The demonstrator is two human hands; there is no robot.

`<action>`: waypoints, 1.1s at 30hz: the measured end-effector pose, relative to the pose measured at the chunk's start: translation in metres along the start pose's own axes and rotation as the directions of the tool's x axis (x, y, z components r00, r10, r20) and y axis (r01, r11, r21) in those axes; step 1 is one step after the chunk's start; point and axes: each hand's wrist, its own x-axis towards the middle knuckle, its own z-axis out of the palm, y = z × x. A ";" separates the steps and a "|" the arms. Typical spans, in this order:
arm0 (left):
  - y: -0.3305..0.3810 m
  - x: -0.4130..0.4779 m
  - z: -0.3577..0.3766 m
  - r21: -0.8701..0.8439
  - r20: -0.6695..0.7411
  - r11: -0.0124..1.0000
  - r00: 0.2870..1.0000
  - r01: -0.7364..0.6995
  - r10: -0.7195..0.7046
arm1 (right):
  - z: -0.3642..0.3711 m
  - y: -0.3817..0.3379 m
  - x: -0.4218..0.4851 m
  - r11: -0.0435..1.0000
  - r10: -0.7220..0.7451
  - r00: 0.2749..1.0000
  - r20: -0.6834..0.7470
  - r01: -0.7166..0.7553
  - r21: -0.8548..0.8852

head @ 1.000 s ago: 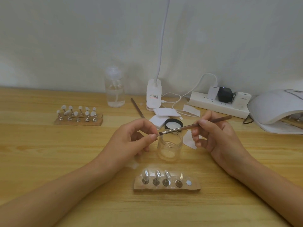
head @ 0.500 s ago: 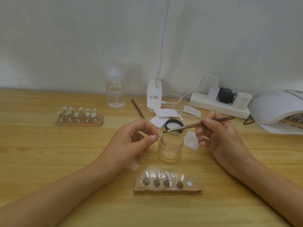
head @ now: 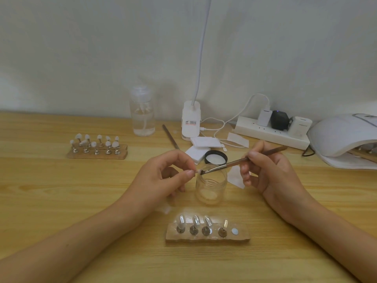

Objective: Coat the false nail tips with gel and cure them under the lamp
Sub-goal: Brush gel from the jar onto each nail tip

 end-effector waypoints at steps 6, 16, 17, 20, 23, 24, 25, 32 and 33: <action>0.001 0.000 0.000 0.002 -0.005 1.000 1.000 0.009 -0.009 | -0.002 0.000 0.000 0.999 -0.016 1.000 0.017 0.016 0.035; 0.001 0.000 0.000 0.005 -0.007 1.000 1.000 0.017 -0.017 | -0.001 -0.001 -0.001 1.000 -0.027 0.999 0.020 0.026 0.016; 0.001 0.000 0.000 0.004 -0.008 1.000 1.000 0.017 -0.017 | -0.001 -0.001 -0.001 1.000 -0.024 1.000 0.021 0.024 0.002; 0.001 0.000 0.000 0.006 -0.011 1.000 1.000 0.018 -0.018 | -0.001 0.000 0.000 1.000 -0.011 1.000 -0.024 0.011 0.000; 0.001 0.000 0.000 0.008 -0.012 1.000 1.000 0.020 -0.020 | -0.002 -0.001 0.000 0.999 -0.021 1.000 -0.008 0.022 0.038; 0.001 0.000 0.000 0.006 -0.012 1.000 1.000 0.022 -0.022 | -0.001 -0.001 0.000 0.999 -0.027 1.000 0.012 0.027 0.025; 0.001 -0.001 0.000 0.004 -0.012 1.000 1.000 0.025 -0.025 | -0.001 -0.001 -0.001 1.000 -0.029 0.999 0.024 0.029 0.006; 0.001 0.001 0.001 0.011 -0.017 0.999 0.999 0.032 -0.032 | -0.001 -0.002 0.000 0.999 -0.021 1.000 -0.004 0.021 0.029; 0.002 0.000 0.001 0.011 -0.017 0.999 0.999 0.033 -0.033 | 0.000 -0.002 0.000 0.999 -0.028 1.000 0.011 0.028 0.020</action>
